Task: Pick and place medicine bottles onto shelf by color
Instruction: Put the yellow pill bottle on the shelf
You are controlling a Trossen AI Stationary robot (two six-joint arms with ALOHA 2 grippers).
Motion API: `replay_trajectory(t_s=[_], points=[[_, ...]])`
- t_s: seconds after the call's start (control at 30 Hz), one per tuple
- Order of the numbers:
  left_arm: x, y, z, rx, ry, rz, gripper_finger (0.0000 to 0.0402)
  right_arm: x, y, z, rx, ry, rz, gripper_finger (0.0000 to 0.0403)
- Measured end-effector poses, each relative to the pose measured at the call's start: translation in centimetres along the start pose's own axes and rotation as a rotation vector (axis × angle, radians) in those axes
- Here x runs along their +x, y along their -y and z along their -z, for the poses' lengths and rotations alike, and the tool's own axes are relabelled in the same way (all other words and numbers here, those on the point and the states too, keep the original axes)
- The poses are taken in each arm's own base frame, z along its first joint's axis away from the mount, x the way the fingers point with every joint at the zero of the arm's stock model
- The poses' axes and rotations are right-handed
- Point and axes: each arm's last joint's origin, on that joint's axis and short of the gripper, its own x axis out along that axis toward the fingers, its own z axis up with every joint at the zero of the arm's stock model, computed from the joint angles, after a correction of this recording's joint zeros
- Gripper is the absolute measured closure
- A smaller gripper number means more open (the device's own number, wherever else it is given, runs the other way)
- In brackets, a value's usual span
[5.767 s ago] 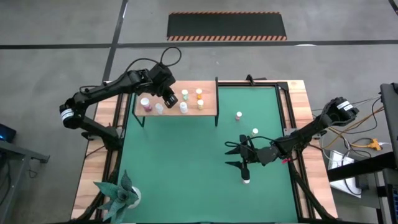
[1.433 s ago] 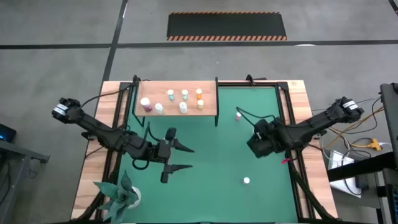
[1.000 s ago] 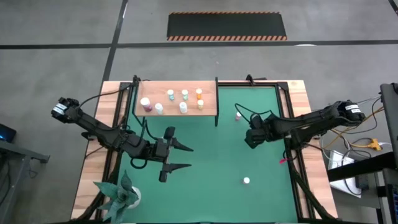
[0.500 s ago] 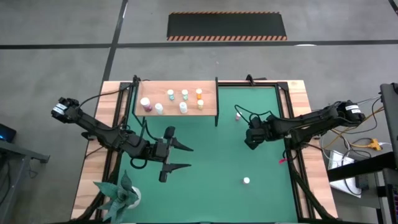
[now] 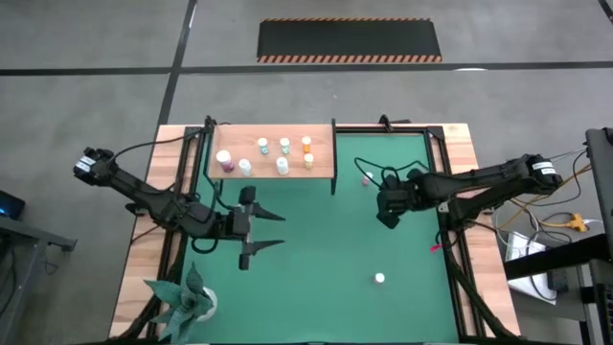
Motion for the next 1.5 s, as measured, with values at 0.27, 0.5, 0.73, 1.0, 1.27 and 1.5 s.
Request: replay_trajectory(t_s=[0.27, 0.5, 0.73, 1.0, 1.27, 1.5], points=[[-2.3, -1.3, 2.8, -0.023, 0.031, -0.104, 0.0183, -7.9, 0.3, -3.9, -0.160, 0.110, -0.185, 0.0295], [-4.2, -2.6, 3.6, 0.020, 0.057, -0.213, 0.0183, -14.1, 1.6, -8.8, -0.219, 0.326, -0.277, 0.0295], [-5.4, -3.2, 3.6, 0.089, 0.078, -0.221, 0.0183, -15.0, 2.1, -15.8, -0.323, 0.425, -0.216, 0.0295], [-5.4, -3.1, 4.2, 0.063, 0.075, -0.217, 0.0183, -15.9, 2.3, -21.7, -0.298, 0.502, -0.186, 0.0296], [-4.6, -2.8, 5.2, 0.126, 0.129, -0.258, 0.0183, -13.6, 2.6, -24.7, -0.302, 0.413, -0.137, 0.0296], [-5.0, -2.9, 5.7, 0.149, 0.126, -0.261, 0.0183, -11.3, 3.0, -25.7, -0.304, 0.353, -0.111, 0.0296]])
